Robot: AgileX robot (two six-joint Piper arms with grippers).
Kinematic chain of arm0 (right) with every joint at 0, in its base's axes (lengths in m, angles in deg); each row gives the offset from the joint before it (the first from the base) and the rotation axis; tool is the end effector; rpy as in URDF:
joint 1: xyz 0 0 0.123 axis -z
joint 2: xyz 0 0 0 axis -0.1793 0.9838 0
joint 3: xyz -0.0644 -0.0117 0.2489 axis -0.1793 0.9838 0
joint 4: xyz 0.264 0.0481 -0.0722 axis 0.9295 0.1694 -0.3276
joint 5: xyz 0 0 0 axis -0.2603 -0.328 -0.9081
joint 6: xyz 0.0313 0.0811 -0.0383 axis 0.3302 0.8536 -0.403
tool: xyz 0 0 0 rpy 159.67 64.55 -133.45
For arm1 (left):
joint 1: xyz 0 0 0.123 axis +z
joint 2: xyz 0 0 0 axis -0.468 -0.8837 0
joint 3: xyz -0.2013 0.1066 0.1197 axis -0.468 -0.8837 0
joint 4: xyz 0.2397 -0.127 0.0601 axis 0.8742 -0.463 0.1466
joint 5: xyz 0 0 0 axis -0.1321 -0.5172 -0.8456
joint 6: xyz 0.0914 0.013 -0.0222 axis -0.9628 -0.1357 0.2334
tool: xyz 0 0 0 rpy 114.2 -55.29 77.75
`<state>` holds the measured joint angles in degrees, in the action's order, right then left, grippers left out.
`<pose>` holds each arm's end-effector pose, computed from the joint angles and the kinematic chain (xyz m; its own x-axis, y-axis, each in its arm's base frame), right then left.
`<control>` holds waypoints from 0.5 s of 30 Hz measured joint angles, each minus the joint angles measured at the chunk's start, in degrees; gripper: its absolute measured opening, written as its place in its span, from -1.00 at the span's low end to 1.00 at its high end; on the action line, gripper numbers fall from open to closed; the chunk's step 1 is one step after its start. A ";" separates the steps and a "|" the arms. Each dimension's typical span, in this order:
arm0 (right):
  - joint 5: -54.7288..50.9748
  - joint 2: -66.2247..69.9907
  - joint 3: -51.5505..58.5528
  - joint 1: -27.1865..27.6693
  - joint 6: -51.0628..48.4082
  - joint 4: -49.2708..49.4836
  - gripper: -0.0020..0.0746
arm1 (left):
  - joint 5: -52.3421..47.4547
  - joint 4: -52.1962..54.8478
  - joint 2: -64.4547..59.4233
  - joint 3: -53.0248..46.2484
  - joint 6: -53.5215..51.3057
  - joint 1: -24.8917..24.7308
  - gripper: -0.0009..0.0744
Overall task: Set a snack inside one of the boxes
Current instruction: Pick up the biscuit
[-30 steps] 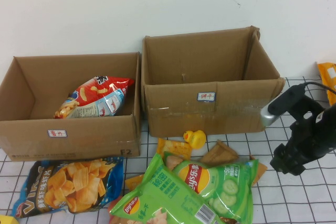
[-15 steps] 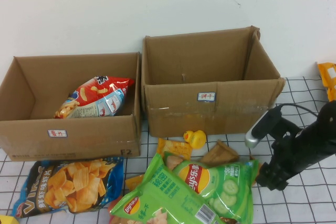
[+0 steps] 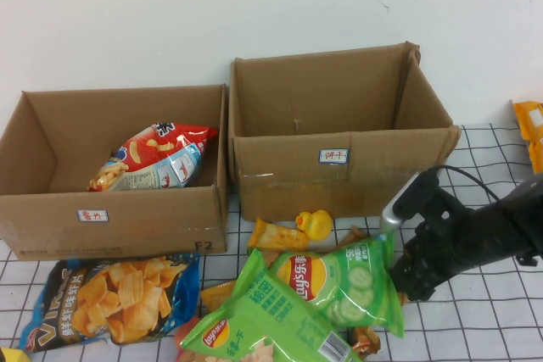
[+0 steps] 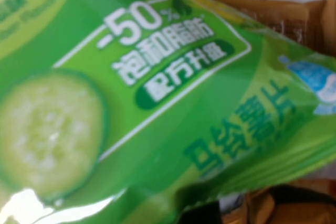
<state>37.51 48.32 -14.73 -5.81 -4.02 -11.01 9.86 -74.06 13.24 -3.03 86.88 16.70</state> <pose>0.3496 0.1267 0.0489 -0.5312 -0.6543 -0.5383 -0.7546 0.6542 -0.0504 0.0945 -0.0323 0.2742 -0.2779 -0.1661 -0.9461 0.2723 0.9309 -0.2434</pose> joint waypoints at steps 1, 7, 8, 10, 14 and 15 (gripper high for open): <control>0.27 0.49 0.00 0.00 -1.13 1.31 0.51 | 0.00 -0.09 0.00 0.00 -0.11 0.00 -0.98; 1.00 1.46 0.00 0.00 -3.00 3.34 0.52 | 0.00 -0.35 0.00 0.00 -0.10 0.00 -0.98; 1.00 1.46 0.00 0.00 -3.08 3.46 0.51 | 0.00 -0.62 0.00 0.00 -0.13 0.00 -0.98; 1.00 1.34 0.00 0.00 -3.08 3.55 0.51 | 0.00 -1.01 0.00 0.00 -0.23 0.00 -0.98; 1.00 0.29 0.00 0.00 -2.40 2.77 0.52 | -0.14 -1.38 0.00 0.00 -0.23 0.00 -0.98; 1.00 -0.06 0.00 0.00 -1.57 1.92 0.52 | -0.14 -1.38 0.00 0.00 -0.23 0.00 -0.98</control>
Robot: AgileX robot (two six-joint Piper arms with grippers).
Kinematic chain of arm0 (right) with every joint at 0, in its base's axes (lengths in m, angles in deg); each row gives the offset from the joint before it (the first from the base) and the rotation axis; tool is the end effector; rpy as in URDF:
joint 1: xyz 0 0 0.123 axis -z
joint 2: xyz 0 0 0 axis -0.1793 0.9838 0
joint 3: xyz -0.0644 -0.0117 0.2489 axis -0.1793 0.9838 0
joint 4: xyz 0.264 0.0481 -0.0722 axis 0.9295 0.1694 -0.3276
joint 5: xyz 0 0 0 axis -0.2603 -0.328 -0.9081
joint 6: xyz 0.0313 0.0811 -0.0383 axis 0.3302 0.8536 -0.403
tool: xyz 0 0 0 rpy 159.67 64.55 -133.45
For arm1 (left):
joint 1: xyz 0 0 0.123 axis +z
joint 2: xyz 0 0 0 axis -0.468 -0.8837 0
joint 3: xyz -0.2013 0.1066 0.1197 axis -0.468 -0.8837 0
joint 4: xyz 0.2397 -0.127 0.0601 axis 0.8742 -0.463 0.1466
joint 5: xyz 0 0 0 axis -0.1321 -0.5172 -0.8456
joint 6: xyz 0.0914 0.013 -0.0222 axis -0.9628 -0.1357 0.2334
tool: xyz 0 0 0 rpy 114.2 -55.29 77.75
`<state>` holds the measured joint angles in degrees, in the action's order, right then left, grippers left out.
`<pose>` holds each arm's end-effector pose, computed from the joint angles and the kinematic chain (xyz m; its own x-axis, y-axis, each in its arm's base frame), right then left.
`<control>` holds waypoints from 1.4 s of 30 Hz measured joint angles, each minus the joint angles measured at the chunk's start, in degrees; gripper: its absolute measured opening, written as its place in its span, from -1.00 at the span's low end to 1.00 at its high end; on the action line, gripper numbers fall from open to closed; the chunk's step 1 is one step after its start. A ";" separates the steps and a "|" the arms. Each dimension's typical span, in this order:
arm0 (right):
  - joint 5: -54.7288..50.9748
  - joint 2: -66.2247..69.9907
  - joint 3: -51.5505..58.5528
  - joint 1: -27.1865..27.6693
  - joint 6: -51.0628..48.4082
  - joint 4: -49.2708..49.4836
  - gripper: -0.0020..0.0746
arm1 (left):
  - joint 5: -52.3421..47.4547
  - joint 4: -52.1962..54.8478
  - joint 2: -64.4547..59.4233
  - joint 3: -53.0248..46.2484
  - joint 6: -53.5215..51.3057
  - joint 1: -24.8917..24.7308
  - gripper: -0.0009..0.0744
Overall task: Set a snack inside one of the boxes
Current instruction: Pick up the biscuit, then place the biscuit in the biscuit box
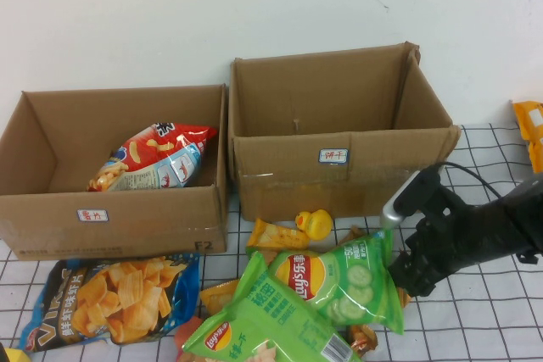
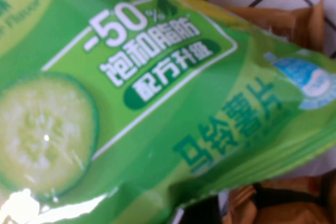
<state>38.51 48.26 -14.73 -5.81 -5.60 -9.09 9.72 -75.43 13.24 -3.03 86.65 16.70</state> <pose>0.3514 0.1261 0.0498 -0.5307 -0.6478 -0.5465 -0.7451 0.6639 -0.0635 0.0941 -0.0335 0.2743 -0.2845 -0.1804 -0.9415 0.2795 0.9239 -0.2615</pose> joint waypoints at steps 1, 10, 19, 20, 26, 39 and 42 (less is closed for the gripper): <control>0.00 -0.49 0.00 0.00 0.93 -1.12 0.52 | -0.03 -0.09 0.00 0.00 -0.12 0.00 -0.98; -0.77 -0.87 0.00 0.00 5.29 -5.77 0.52 | -0.50 -0.09 0.00 0.00 -2.85 0.00 -0.98; -1.74 2.14 -0.10 0.00 6.99 -6.02 0.31 | -0.58 -0.24 0.00 0.00 -3.73 0.00 -0.98; -1.85 2.14 -0.10 0.00 7.61 -6.31 0.22 | -0.58 -0.24 0.00 0.00 -3.73 0.00 -0.98; -4.63 -1.15 -0.21 0.00 9.47 -7.39 -0.11 | -0.58 -0.24 0.00 0.00 -3.73 0.00 -0.98; -7.09 -23.36 -0.21 0.00 29.17 -20.46 -0.11 | -0.63 -0.24 0.00 0.00 -4.31 0.00 -0.98; -2.90 -25.45 -1.22 0.00 26.71 -16.42 -0.11 | -0.63 0.00 0.00 0.00 -4.31 0.00 -0.98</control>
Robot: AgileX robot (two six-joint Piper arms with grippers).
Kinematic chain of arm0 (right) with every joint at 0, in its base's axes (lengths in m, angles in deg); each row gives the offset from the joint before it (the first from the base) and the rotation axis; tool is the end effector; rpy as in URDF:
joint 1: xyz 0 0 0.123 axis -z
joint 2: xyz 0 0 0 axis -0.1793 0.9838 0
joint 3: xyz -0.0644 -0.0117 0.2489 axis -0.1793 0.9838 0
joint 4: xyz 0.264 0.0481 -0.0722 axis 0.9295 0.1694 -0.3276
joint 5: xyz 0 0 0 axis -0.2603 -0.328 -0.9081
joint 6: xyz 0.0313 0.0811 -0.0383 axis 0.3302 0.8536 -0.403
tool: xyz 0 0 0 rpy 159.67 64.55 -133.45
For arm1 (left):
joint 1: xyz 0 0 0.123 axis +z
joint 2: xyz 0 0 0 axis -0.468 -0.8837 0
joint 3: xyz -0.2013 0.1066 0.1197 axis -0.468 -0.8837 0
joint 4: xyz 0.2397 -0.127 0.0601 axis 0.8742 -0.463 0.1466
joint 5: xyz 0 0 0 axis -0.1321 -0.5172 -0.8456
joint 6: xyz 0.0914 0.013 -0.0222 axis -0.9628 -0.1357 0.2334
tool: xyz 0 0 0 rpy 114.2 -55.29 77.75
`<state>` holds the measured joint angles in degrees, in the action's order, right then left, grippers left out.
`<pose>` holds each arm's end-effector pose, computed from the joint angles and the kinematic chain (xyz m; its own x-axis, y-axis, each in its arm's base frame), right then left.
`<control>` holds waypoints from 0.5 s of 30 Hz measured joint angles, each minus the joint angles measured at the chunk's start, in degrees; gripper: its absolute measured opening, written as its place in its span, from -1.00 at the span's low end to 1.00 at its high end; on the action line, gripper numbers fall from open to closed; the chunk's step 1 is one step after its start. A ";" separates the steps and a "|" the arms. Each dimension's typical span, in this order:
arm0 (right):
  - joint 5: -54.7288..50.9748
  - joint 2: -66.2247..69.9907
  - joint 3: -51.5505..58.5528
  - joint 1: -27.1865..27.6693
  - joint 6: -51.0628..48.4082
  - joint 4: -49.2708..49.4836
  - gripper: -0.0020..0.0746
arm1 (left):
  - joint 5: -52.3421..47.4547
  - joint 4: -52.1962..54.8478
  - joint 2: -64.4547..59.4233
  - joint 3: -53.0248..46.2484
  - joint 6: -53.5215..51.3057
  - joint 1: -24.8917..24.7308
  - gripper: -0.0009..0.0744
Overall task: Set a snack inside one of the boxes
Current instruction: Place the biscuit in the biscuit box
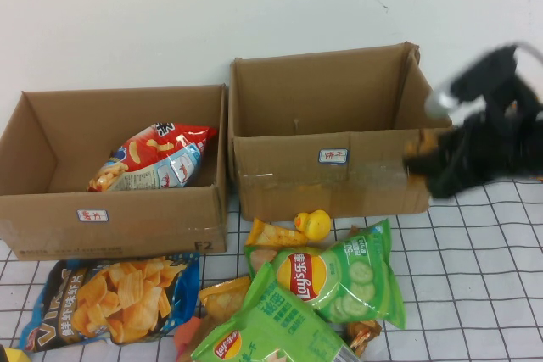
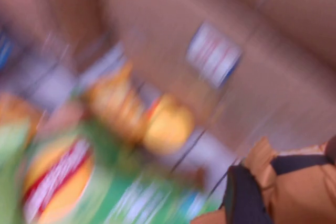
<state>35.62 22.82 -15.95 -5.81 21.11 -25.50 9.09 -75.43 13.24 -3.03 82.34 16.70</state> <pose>0.3452 0.1237 0.2164 -0.4127 -0.4604 -0.7859 -0.6258 0.7703 -0.1226 0.0938 -0.0337 0.2733 -0.2727 -0.1068 -0.9561 0.3009 0.9345 -0.1902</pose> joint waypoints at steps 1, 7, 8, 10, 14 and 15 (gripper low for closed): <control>1.81 0.00 -0.90 0.00 -1.43 2.38 -0.11 | 0.00 0.13 0.00 0.00 0.00 0.00 -0.98; 7.21 4.97 -10.48 0.00 -7.36 15.90 -0.11 | -0.09 0.13 0.00 -0.03 -0.17 0.00 -0.98; 7.35 6.67 -12.30 0.00 -8.46 17.02 -0.11 | -0.09 0.13 0.00 -0.03 -0.17 0.00 -0.98; 7.73 10.66 -17.02 0.00 -9.97 18.80 -0.11 | -0.09 0.13 0.00 -0.03 -0.17 0.00 -0.98; 7.08 18.84 -24.79 0.00 -10.85 19.92 -0.03 | -0.09 0.13 0.00 -0.03 -0.17 0.00 -0.98; 6.63 20.91 -26.25 0.00 -10.85 20.01 0.08 | -0.09 0.13 0.00 -0.03 -0.17 0.00 -0.98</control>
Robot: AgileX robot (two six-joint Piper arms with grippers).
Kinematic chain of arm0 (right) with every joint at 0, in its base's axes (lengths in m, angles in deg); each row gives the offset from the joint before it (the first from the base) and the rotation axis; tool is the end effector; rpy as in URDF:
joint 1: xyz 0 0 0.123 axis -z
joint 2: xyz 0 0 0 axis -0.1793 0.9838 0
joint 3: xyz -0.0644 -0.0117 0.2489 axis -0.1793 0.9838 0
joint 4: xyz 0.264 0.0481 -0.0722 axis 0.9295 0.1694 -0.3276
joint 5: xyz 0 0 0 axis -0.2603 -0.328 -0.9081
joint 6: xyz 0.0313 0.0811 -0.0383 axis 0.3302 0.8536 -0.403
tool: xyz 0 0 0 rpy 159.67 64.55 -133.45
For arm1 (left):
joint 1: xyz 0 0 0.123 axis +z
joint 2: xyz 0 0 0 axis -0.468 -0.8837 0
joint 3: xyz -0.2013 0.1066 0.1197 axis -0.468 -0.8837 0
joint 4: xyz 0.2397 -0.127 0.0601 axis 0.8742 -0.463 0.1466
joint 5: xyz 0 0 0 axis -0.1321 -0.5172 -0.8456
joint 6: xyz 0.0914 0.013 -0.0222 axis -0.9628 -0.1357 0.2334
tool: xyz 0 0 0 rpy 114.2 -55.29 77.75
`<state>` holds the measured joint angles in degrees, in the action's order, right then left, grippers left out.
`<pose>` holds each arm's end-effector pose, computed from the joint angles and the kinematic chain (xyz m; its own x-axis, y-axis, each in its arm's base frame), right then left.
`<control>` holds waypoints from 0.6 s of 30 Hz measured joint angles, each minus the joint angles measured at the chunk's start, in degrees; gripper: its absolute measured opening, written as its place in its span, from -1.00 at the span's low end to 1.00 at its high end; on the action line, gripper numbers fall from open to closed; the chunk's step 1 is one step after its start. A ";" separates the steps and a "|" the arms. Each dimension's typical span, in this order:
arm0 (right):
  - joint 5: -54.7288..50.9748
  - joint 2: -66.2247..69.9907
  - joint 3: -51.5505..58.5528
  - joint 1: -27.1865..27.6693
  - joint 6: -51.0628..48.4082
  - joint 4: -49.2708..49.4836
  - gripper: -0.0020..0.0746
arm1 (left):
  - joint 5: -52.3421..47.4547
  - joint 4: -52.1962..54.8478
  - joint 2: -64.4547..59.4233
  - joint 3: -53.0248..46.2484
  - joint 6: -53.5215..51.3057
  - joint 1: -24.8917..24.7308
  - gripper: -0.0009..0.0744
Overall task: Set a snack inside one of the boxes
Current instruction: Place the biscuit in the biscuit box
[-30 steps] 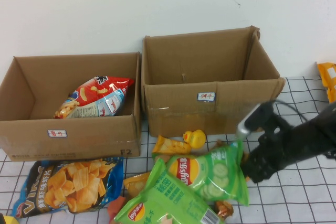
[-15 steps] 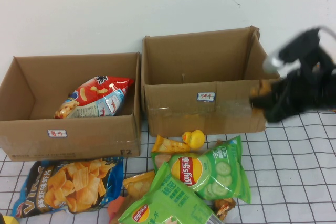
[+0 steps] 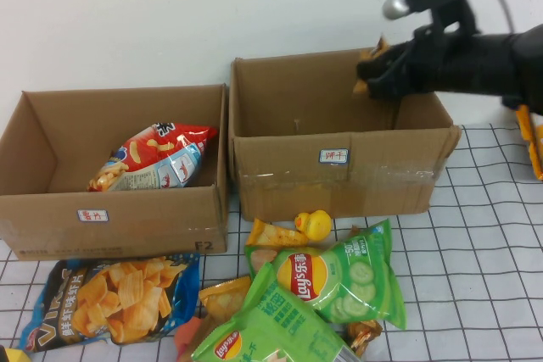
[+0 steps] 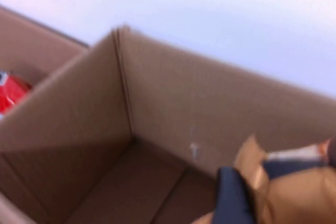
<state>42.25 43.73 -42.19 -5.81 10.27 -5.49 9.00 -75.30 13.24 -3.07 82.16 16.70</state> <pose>0.4515 0.1499 0.2291 -0.3301 -0.2631 -0.9065 -0.5026 0.8619 -0.0671 0.0938 -0.0336 0.2729 -0.2734 -0.1013 -0.9565 0.3012 0.9354 -0.1852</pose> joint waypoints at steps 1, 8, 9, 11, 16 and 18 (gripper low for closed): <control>-0.49 1.78 -1.15 0.00 0.00 0.00 0.22 | 0.00 0.00 0.00 0.00 0.00 0.00 -0.98; -7.91 2.43 -3.15 0.00 0.00 0.00 0.40 | -0.13 0.00 0.00 -0.23 -0.09 0.00 -0.98; -9.18 1.10 -3.18 0.00 0.33 -0.11 0.24 | -0.13 0.00 0.00 -0.23 -0.09 0.00 -0.98; -12.68 -2.37 -3.27 0.19 2.27 -0.38 -0.21 | -0.13 0.00 0.00 -0.36 -0.09 0.00 -0.98; -23.86 -13.01 -3.39 1.32 7.34 -2.39 -0.85 | -0.13 0.00 0.00 -0.36 -0.09 0.00 -0.98; -27.67 -17.11 -3.42 1.43 8.46 -3.68 -0.90 | -0.13 0.00 0.00 -0.36 -0.09 0.00 -0.98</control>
<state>14.58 26.62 -45.61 -4.39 18.73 -9.18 8.87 -75.30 13.24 -3.42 82.07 16.70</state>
